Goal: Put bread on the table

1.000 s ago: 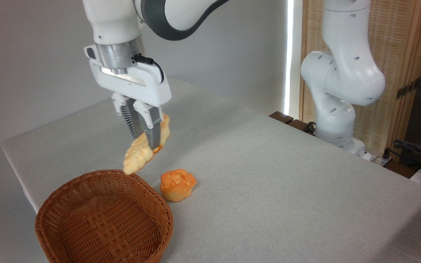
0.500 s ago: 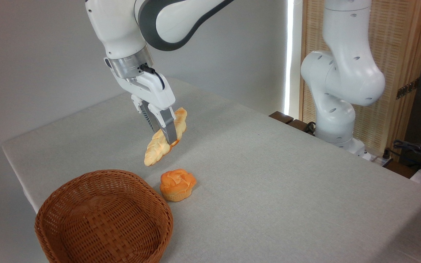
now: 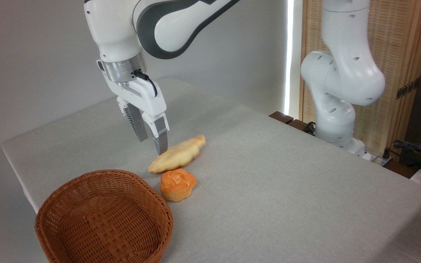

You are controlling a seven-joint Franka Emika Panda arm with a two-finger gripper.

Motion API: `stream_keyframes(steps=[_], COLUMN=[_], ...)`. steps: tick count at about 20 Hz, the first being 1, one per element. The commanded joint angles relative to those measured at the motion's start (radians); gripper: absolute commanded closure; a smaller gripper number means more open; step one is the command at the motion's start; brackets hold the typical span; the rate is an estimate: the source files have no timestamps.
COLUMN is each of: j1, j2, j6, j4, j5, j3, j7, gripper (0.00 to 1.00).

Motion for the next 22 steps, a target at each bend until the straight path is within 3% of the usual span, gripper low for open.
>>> stream_keyframes(steps=[1,4,7,18,22], j1=[0.016,0.017,0.017,0.019,0.021], j2=[-0.008,-0.010,-0.014,-0.013,-0.016], j6=[0.013,0.045,0.033,0.038,0.024], j4=[0.040,0.066,0.066,0.068,0.068], j5=[0.057,0.056,0.045,0.033,-0.047], j3=[0.017,0.103,0.167,0.192,0.216], j7=[0.022,0.030,0.146,0.197,0.208], gripper=[0.00,0.00,0.00,0.00,0.00])
